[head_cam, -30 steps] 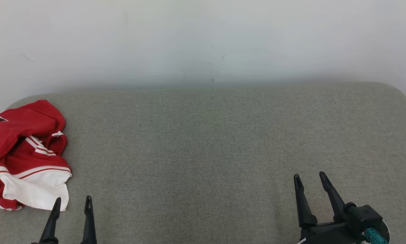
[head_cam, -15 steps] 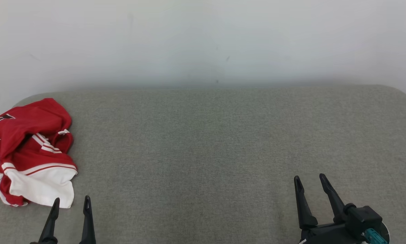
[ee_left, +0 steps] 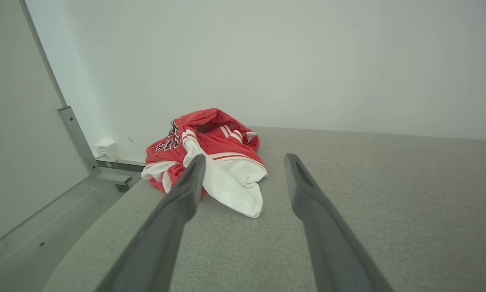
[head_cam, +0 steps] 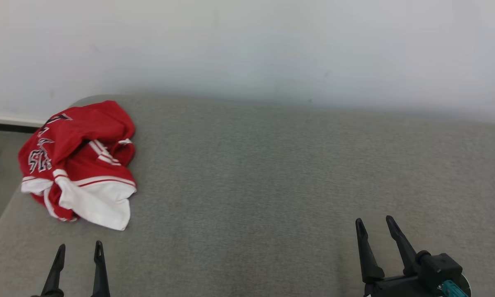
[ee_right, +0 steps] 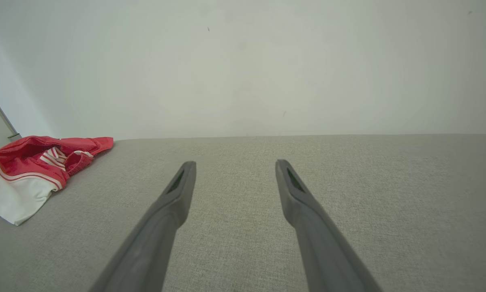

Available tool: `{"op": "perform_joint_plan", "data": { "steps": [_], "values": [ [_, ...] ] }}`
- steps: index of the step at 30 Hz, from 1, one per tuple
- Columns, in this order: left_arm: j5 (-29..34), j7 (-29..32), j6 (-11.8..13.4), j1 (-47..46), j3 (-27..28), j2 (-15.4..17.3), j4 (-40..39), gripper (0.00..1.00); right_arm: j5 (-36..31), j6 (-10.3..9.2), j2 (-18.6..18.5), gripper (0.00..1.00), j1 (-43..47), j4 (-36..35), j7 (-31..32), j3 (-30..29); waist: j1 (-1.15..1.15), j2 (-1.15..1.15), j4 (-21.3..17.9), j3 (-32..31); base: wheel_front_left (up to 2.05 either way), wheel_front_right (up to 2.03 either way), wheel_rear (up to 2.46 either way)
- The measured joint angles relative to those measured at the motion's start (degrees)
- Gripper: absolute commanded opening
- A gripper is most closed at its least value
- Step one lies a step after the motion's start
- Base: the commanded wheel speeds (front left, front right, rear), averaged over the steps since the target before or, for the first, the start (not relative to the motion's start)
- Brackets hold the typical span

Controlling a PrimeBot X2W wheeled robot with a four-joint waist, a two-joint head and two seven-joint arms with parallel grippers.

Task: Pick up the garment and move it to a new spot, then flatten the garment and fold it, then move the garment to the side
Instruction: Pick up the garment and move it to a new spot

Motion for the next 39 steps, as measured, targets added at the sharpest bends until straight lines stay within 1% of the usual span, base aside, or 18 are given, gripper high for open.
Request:
{"op": "perform_joint_plan", "data": {
  "steps": [18, 25, 28, 32, 39],
  "values": [
    [-1.0, 0.0, 0.7, 0.1, 1.2, 0.0, 1.2, 1.0, 0.1, 0.0, 0.0, 1.0, 0.0, 0.8, 0.0, 1.7, 0.0, 0.0, 13.9, -0.2, 0.0, 0.0, 0.0],
    [-1.4, 0.0, 0.8, 0.4, 1.7, 0.0, 1.2, 1.0, 0.1, 0.0, 0.0, 1.0, -0.1, 1.0, 0.0, 2.1, 0.0, 0.0, 18.1, -0.3, 0.0, 0.0, 0.0],
    [-1.5, 0.0, 1.2, 0.5, 2.0, 0.1, 1.0, 1.0, 0.1, 0.0, 0.0, 1.0, -0.2, 1.0, 0.1, 2.3, 0.0, 0.0, 19.3, -0.3, 0.0, 0.0, 0.0],
    [-1.6, 0.0, 1.2, 0.5, 2.7, 0.2, 0.7, 1.0, 0.1, 0.0, 0.0, 1.0, -0.3, 1.2, 0.2, 2.5, 0.0, 0.0, 19.9, 0.2, 0.0, 0.0, 0.0],
    [-2.6, 0.0, 1.2, 0.2, 2.9, 0.3, 1.1, 1.0, -0.5, 0.0, 0.0, 1.0, -0.6, 1.1, 0.2, 2.6, 0.0, 0.0, 19.3, 0.6, 0.0, 0.0, 0.0]
  ]
}}
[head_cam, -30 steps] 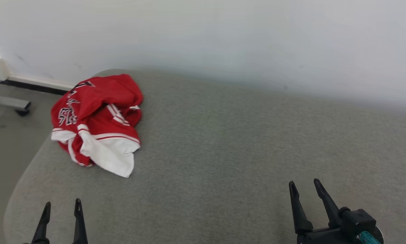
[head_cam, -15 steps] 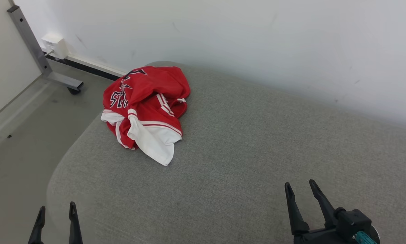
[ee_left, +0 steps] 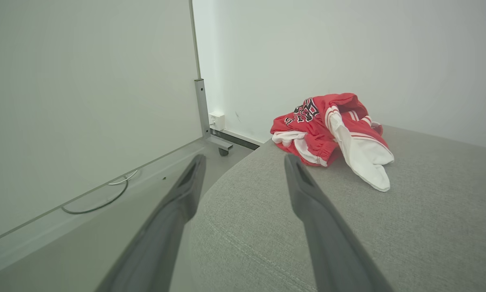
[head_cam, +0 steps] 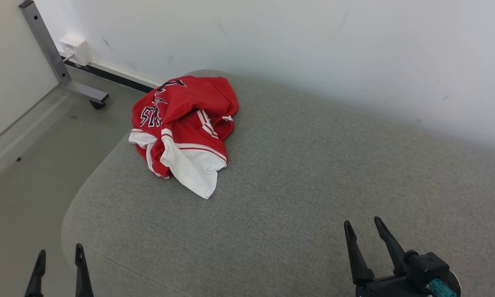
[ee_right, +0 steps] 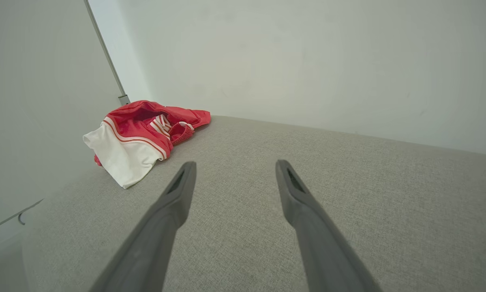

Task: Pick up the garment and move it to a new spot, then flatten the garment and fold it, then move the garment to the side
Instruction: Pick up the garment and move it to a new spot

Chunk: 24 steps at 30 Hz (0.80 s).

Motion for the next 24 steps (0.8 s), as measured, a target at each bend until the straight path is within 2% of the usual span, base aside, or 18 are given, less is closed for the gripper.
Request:
{"op": "perform_joint_plan", "data": {
  "steps": [9, 13, 24],
  "values": [
    [-1.9, 0.0, -1.9, -9.0, 0.4, 3.9, 1.2, 1.0, -3.0, 0.0, -0.1, 1.0, -2.4, -1.6, 0.9, -1.3, 0.0, 0.0, -3.4, 2.6, 0.0, 0.0, 0.0],
    [-3.8, 0.1, -2.4, -15.9, 0.7, 6.3, 2.8, 1.0, -4.2, 0.0, -0.5, 1.0, -3.9, -3.1, 1.5, -2.2, 0.0, 0.0, -5.8, 5.0, 0.0, 0.0, 0.0],
    [-7.2, 3.8, -3.0, -34.3, 2.7, 14.7, 7.1, 1.0, -6.0, 0.0, -1.6, 1.0, -6.7, -8.6, 2.0, -6.9, 0.01, 0.01, -14.4, 13.8, 0.0, 0.0, 0.0]
  ]
}}
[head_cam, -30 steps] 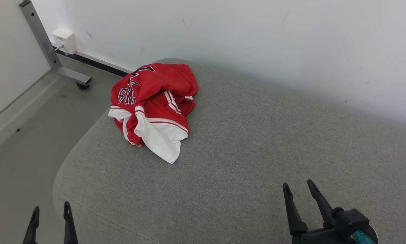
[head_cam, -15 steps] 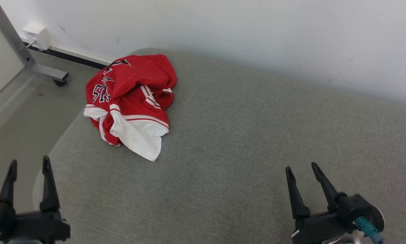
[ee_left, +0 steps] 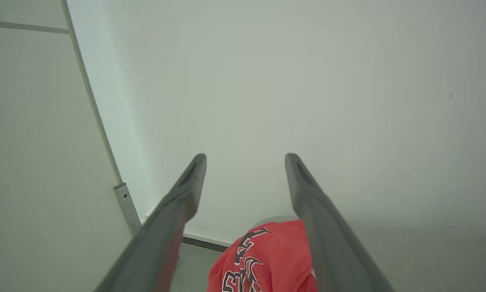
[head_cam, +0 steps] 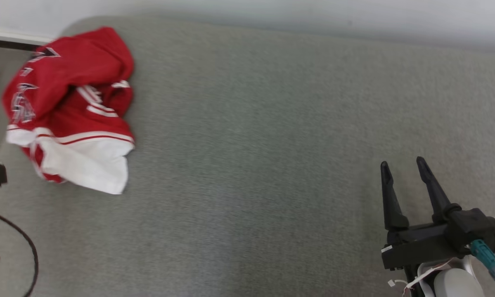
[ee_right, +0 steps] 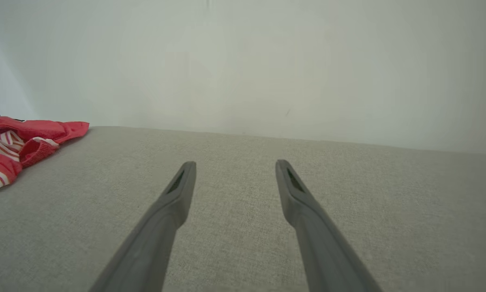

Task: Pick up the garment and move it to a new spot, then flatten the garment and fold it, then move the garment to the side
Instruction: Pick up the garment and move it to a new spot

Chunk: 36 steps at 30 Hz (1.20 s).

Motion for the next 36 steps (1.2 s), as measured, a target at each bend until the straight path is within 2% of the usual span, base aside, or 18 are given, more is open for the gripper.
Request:
{"op": "perform_joint_plan", "data": {
  "steps": [8, 15, 19, 28, 29, 30, 31, 36],
  "values": [
    [-0.4, 4.8, -0.4, -7.7, -1.8, 4.1, 7.8, 1.0, -0.1, 0.0, 0.1, 1.0, -1.2, -1.2, -0.5, -0.8, 0.01, 0.01, -6.0, 6.0, 0.0, 0.0, 0.0],
    [-0.3, 8.0, -0.5, -8.7, -3.2, 7.0, 17.7, 1.0, -0.1, 0.0, 0.6, 1.0, -2.1, -0.9, -1.0, -0.9, 0.0, 0.01, -10.0, 8.9, 0.0, 0.0, 0.0],
    [-0.4, 8.7, -0.5, -8.2, -3.0, 9.0, 22.2, 1.0, -0.1, 0.0, 0.8, 1.0, -2.2, -0.9, -1.1, -0.9, 0.0, 0.01, -11.4, 9.8, 0.0, 0.0, 0.0],
    [-1.3, 10.0, -0.6, -7.9, -4.1, 9.5, 30.3, 1.0, 0.0, 0.0, 1.1, 1.0, -2.4, -0.6, -1.6, -0.5, -0.01, 0.01, -12.2, 10.2, 0.0, 0.0, 0.0],
    [-1.2, 9.5, -0.5, -8.0, -4.3, 9.7, 30.8, 0.84, 0.0, 0.0, 1.1, 1.0, -2.4, -0.6, -1.6, -0.5, -0.01, 0.0, -12.2, 10.1, 0.0, 0.0, 0.0],
    [-1.1, 9.1, -0.5, -8.1, -4.4, 9.7, 31.2, 0.34, 0.0, 0.0, 1.2, 1.0, -2.4, -0.6, -1.6, -0.5, -0.01, 0.01, -12.2, 10.0, 0.0, 0.0, 0.0],
    [-0.9, 7.7, -0.5, -8.1, -4.7, 9.8, 31.5, 0.0, 0.0, 0.0, 1.2, 1.0, -2.4, -0.5, -1.6, -0.5, -0.01, 0.01, -12.2, 9.9, 0.0, 0.0, 0.0],
    [0.0, 2.1, 0.0, -9.6, -5.4, 10.4, 32.6, 0.0, 0.1, 0.0, 1.2, 1.0, -2.4, 0.5, -1.9, -0.2, -0.01, 0.0, -12.1, 8.7, 0.0, 0.0, 0.0]
  ]
}}
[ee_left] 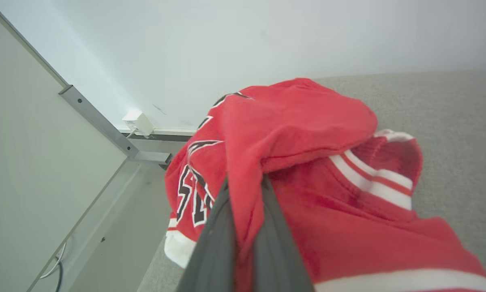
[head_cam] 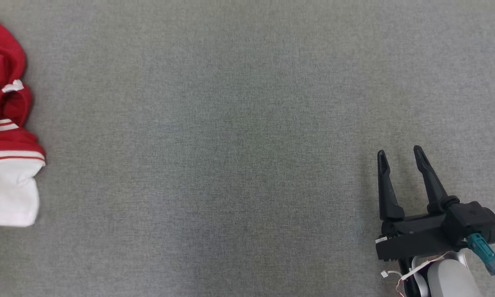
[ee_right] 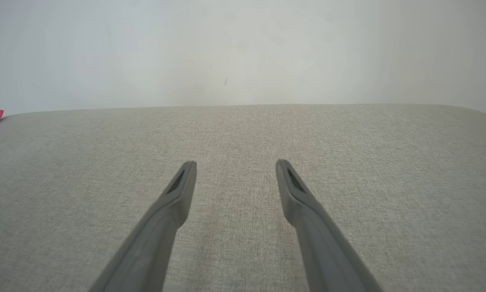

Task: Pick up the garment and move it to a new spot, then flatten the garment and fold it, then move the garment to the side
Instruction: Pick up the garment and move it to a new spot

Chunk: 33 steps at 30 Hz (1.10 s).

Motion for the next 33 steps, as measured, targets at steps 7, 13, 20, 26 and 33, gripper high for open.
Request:
{"op": "perform_joint_plan", "data": {
  "steps": [7, 13, 20, 26, 33],
  "values": [
    [1.7, -4.0, -0.4, -4.7, -2.3, 1.7, -3.4, 0.0, 1.5, 0.0, 0.1, 1.0, 0.3, 2.1, -0.5, 0.7, 0.0, -0.01, 0.1, -3.4, 0.0, 0.0, 0.0],
    [2.7, -4.9, -0.5, -10.9, -5.2, 2.1, -10.7, 0.0, 3.0, 0.0, 0.2, 1.0, 1.4, 4.4, -0.8, 1.0, -0.01, -0.01, -0.3, -7.3, 0.0, 0.0, 0.0],
    [3.4, 0.1, -0.5, -20.0, -11.4, -0.7, -22.1, 0.0, 5.6, 0.0, 0.3, 1.0, 2.4, 5.4, -1.1, 1.3, -0.02, -0.01, -2.0, -11.2, 0.0, 0.0, 0.0],
    [2.1, 5.3, -0.9, -25.5, -18.6, -5.3, -30.1, 0.0, 7.8, 0.0, 0.3, 1.0, 3.1, 5.4, -1.2, 2.1, -0.01, -0.01, -6.3, -13.0, 0.0, 0.0, 0.0],
    [-0.2, 7.2, -0.9, -27.2, -23.8, -11.5, -32.3, 0.0, 8.8, 0.0, 0.3, 1.0, 3.9, 5.5, -1.2, 1.9, -0.01, -0.01, -11.7, -14.1, 0.0, 0.0, 0.0]
  ]
}}
